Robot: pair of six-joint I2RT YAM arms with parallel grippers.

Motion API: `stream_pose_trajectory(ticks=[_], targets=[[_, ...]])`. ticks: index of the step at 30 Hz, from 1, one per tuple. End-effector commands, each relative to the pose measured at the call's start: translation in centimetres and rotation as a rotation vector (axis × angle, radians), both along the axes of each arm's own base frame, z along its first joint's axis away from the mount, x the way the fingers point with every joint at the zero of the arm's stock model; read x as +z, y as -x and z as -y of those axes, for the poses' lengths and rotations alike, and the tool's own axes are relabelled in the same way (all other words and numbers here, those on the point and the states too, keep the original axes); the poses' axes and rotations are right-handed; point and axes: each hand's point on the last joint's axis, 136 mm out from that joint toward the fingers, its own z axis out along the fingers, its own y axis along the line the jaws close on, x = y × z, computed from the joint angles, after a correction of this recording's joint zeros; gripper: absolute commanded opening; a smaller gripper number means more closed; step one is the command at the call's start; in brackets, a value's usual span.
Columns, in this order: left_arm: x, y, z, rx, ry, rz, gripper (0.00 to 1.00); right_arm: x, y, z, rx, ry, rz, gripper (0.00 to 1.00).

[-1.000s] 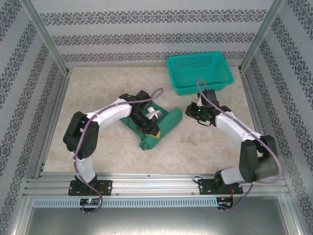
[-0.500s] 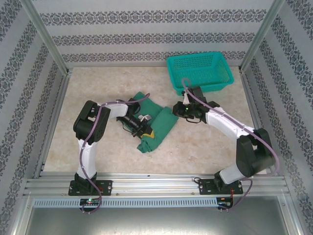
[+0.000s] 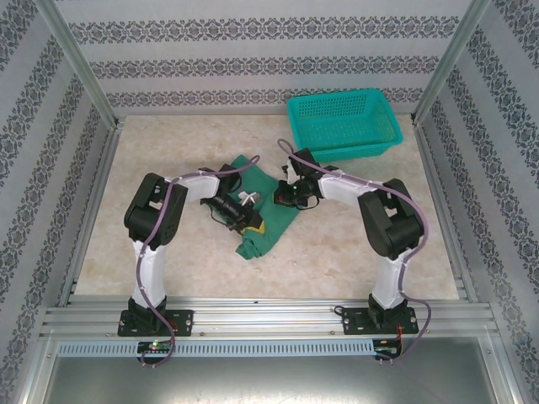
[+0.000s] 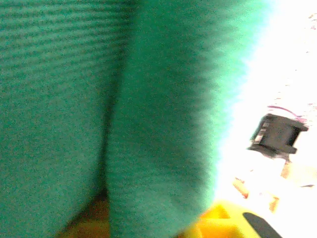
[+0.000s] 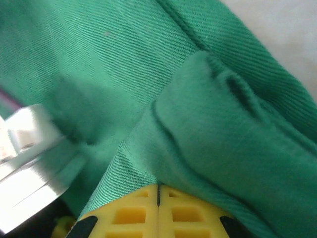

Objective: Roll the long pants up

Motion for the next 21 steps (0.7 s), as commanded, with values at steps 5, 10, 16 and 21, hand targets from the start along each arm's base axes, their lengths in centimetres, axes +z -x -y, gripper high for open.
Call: stream_pose_trajectory(ticks=[5, 10, 16, 21], targets=[[4.9, -3.3, -6.8, -0.095, -0.591, 0.650, 0.73, -4.8, 1.3, 0.6, -0.027, 0.065, -0.127, 0.01], [7.8, -1.5, -4.2, -0.308, -0.789, 1.058, 0.82, -5.5, 1.9, 0.7, -0.045, 0.062, -0.147, 0.02], [6.9, 0.5, -0.4, -0.523, -0.901, 1.304, 0.86, -5.1, 2.0, 0.8, -0.057, 0.056, -0.138, 0.03], [2.4, 0.3, -0.4, -0.626, -0.982, 1.242, 0.86, -5.0, 2.2, 1.0, -0.065, 0.050, -0.128, 0.03]])
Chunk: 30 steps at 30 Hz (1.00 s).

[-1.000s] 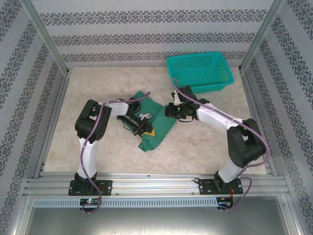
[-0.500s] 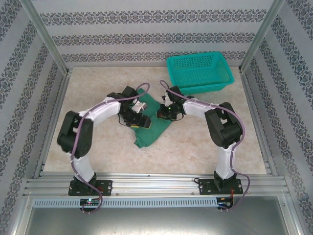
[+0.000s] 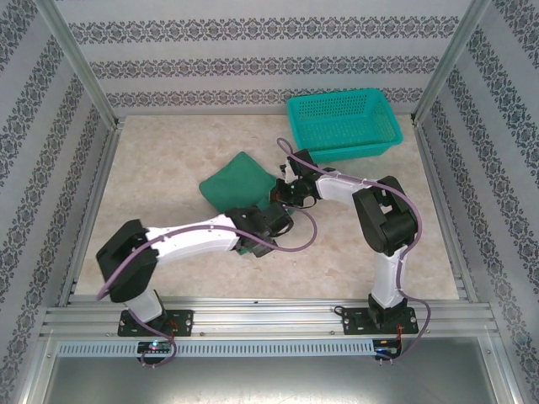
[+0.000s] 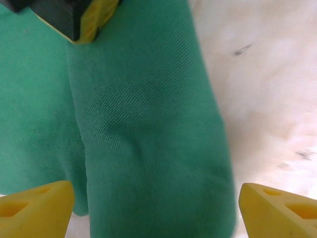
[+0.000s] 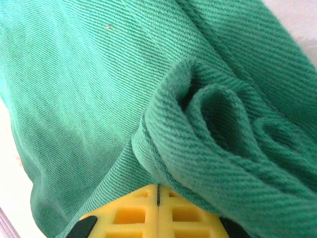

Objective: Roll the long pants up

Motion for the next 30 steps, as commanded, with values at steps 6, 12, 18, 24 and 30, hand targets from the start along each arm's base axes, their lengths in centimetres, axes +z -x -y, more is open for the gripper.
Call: stream_pose_trajectory(ticks=[6, 12, 18, 24, 30], targets=[[-5.3, -0.4, -0.1, -0.018, -0.119, -0.041, 0.86, -4.5, 3.0, 2.1, -0.039, 0.112, -0.127, 0.03], [-8.8, 0.1, -0.9, 0.028, -0.124, -0.188, 0.85, -4.6, 2.9, 2.2, -0.040, 0.114, -0.126, 0.03], [-11.4, 0.9, -0.8, 0.043, -0.128, -0.292, 0.68, -4.6, 3.0, 1.9, -0.042, 0.103, -0.131, 0.04], [-10.3, 2.0, 0.4, 0.004, -0.046, -0.364, 0.17, -3.6, 2.6, 2.0, -0.048, 0.098, -0.114, 0.04], [-5.8, 4.4, 4.3, 0.013, 0.247, -0.541, 0.10, 1.4, -0.5, 4.2, -0.149, 0.046, 0.034, 0.05]])
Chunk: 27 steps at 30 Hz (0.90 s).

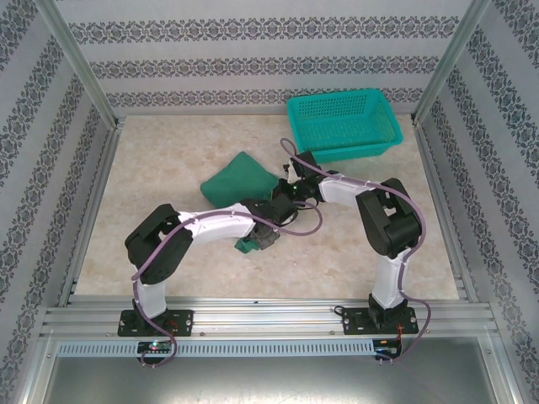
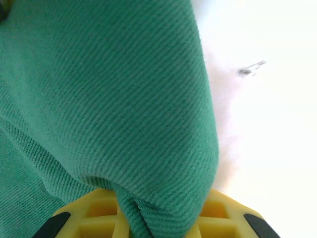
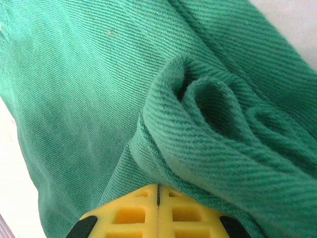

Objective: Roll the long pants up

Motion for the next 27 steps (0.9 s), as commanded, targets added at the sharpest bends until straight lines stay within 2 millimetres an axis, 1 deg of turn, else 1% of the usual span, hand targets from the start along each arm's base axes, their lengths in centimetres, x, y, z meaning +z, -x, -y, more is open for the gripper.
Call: stream_pose_trajectory(ticks=[1, 3, 6, 7, 9, 11, 13, 16, 18, 19, 20, 21, 22, 23, 24, 25, 26, 27], targets=[[0.0, 6.2, 3.0, -0.012, 0.264, -0.381, 0.10, 2.0, -0.8, 3.8, -0.125, 0.045, 0.038, 0.09], [2.5, 6.2, 3.7, 0.028, 0.419, -0.451, 0.11, 4.7, -1.7, 5.0, -0.151, 0.028, 0.100, 0.20], [6.5, 6.1, 4.0, 0.061, 0.636, -0.545, 0.12, 7.5, -2.2, 6.4, -0.165, 0.034, 0.145, 0.34], [7.3, 6.1, 3.9, 0.072, 0.690, -0.569, 0.12, 8.2, -2.1, 6.6, -0.163, 0.033, 0.160, 0.38], [8.8, 5.7, 3.3, 0.111, 0.789, -0.605, 0.13, 9.6, -1.8, 7.1, -0.168, 0.024, 0.186, 0.40], [10.1, 5.3, 3.1, 0.147, 0.908, -0.668, 0.13, 10.8, -1.4, 7.1, -0.162, 0.003, 0.212, 0.43], [11.0, 4.0, 2.5, 0.208, 1.031, -0.712, 0.13, 11.3, -0.8, 6.9, -0.148, -0.017, 0.201, 0.44], [11.7, 2.1, 1.3, 0.321, 1.191, -0.759, 0.13, 11.3, 0.3, 6.4, -0.129, -0.026, 0.185, 0.44], [11.4, 0.7, 0.3, 0.424, 1.286, -0.773, 0.14, 11.0, 0.9, 6.1, -0.111, -0.012, 0.179, 0.46], [11.0, 0.5, -0.1, 0.460, 1.297, -0.779, 0.14, 10.8, 1.1, 6.0, -0.104, -0.002, 0.172, 0.46], [10.1, 0.4, -0.5, 0.516, 1.281, -0.787, 0.14, 10.4, 1.3, 5.8, -0.092, 0.005, 0.161, 0.46], [8.8, 0.4, -1.1, 0.586, 1.248, -0.783, 0.12, 10.2, 1.6, 5.4, -0.076, 0.002, 0.153, 0.43], [7.9, 0.3, -1.7, 0.651, 1.235, -0.776, 0.12, 9.9, 1.7, 5.0, -0.064, -0.001, 0.144, 0.37], [7.6, 0.0, -2.2, 0.699, 1.263, -0.766, 0.12, 9.6, 1.8, 4.6, -0.051, -0.003, 0.136, 0.30], [7.0, -0.2, -2.8, 0.769, 1.271, -0.773, 0.12, 9.3, 1.9, 4.0, -0.034, -0.004, 0.125, 0.19], [6.6, -0.3, -3.2, 0.818, 1.277, -0.784, 0.10, 9.1, 2.0, 3.6, -0.020, -0.002, 0.120, 0.00], [6.2, -0.5, -3.7, 0.864, 1.290, -0.788, 0.10, 8.8, 2.0, 3.0, -0.005, 0.004, 0.112, 0.00], [5.7, -0.5, -4.4, 0.922, 1.281, -0.783, 0.00, 8.7, 2.1, 2.5, 0.010, 0.009, 0.104, 0.00]])
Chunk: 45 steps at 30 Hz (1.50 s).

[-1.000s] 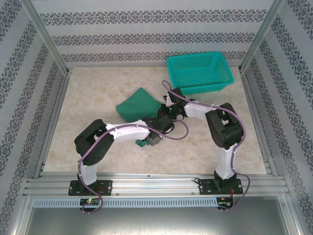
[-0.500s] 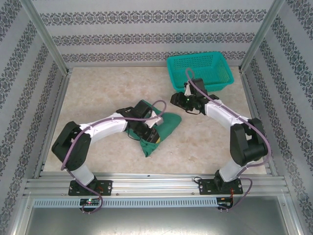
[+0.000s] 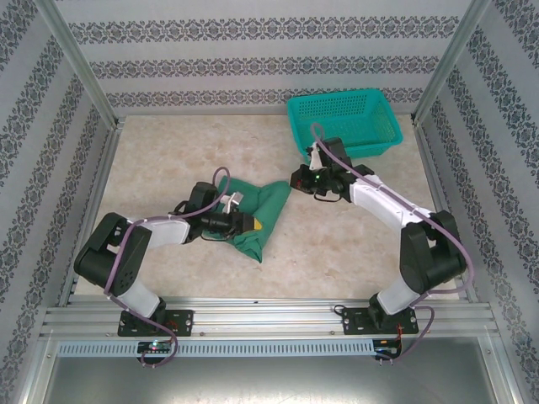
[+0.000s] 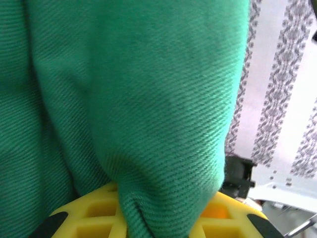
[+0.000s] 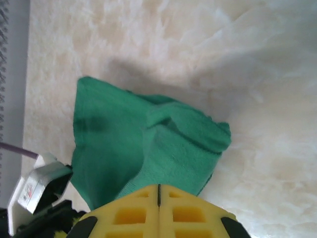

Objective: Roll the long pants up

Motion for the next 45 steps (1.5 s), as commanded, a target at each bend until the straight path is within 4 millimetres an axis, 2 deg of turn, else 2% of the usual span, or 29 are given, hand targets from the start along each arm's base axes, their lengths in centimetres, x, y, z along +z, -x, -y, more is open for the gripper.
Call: stream_pose_trajectory(ticks=[1, 2, 4, 6, 8, 10, 11, 14, 18, 23, 26, 29, 31, 34, 37, 39, 42, 45], targets=[[0.6, -1.9, -1.7, 0.179, 0.035, -0.082, 0.00, -1.1, 0.7, -1.9, 0.079, 0.017, -0.043, 0.00], [1.6, -2.0, -1.5, 0.159, 0.053, -0.040, 0.00, -1.4, 0.8, -2.3, 0.095, 0.021, -0.055, 0.00], [2.6, -1.2, -1.4, 0.071, -0.048, 0.026, 0.00, -2.1, 0.8, -2.0, 0.080, 0.057, -0.084, 0.01], [3.6, 0.3, -2.0, -0.061, -0.302, 0.164, 0.00, -2.7, 0.7, -1.5, 0.075, 0.079, -0.098, 0.35], [4.5, 0.8, -2.6, -0.136, -0.411, 0.224, 0.00, -3.0, 0.6, -1.1, 0.069, 0.092, -0.103, 0.49], [4.3, 1.0, -3.4, -0.156, -0.473, 0.238, 0.00, -3.2, 0.4, -1.5, 0.087, 0.084, -0.111, 0.56], [3.8, 1.2, -3.9, -0.159, -0.500, 0.234, 0.00, -3.3, 0.3, -1.7, 0.095, 0.082, -0.119, 0.63], [2.1, 2.1, -4.4, -0.170, -0.522, 0.199, 0.00, -3.1, 0.0, -2.7, 0.112, 0.045, -0.131, 0.65], [0.2, 3.2, -4.1, -0.175, -0.511, 0.162, 0.00, -2.9, -0.6, -3.3, 0.078, -0.028, -0.147, 0.66], [-1.8, 4.0, -2.9, -0.196, -0.486, 0.134, 0.00, -3.2, 0.7, -4.9, 0.118, -0.040, -0.189, 0.67], [-2.7, 4.3, -1.8, -0.207, -0.444, 0.123, 0.00, -3.8, 1.9, -5.6, 0.151, -0.007, -0.195, 0.67], [-3.4, 4.4, -0.6, -0.223, -0.374, 0.103, 0.00, -3.4, 2.5, -6.5, 0.189, 0.009, -0.167, 0.63], [-3.2, 4.4, 0.3, -0.232, -0.308, 0.105, 0.00, -2.9, 2.8, -7.0, 0.209, 0.015, -0.149, 0.60], [-3.2, 4.6, 1.1, -0.268, -0.246, 0.104, 0.00, -2.7, 3.3, -7.7, 0.247, 0.028, -0.150, 0.60], [-4.4, 5.0, 0.4, -0.310, -0.331, 0.108, 0.00, -3.6, 3.6, -6.8, 0.253, 0.131, -0.178, 0.61], [-5.3, 5.4, -0.5, -0.346, -0.444, 0.137, 0.00, -4.1, 3.5, -5.0, 0.222, 0.227, -0.149, 0.62], [-5.8, 5.8, -0.9, -0.365, -0.502, 0.158, 0.00, -4.8, 3.5, -2.7, 0.201, 0.367, -0.152, 0.64], [-5.5, 5.9, -0.5, -0.376, -0.509, 0.187, 0.00, -5.8, 4.0, -1.4, 0.194, 0.434, -0.180, 0.65]])
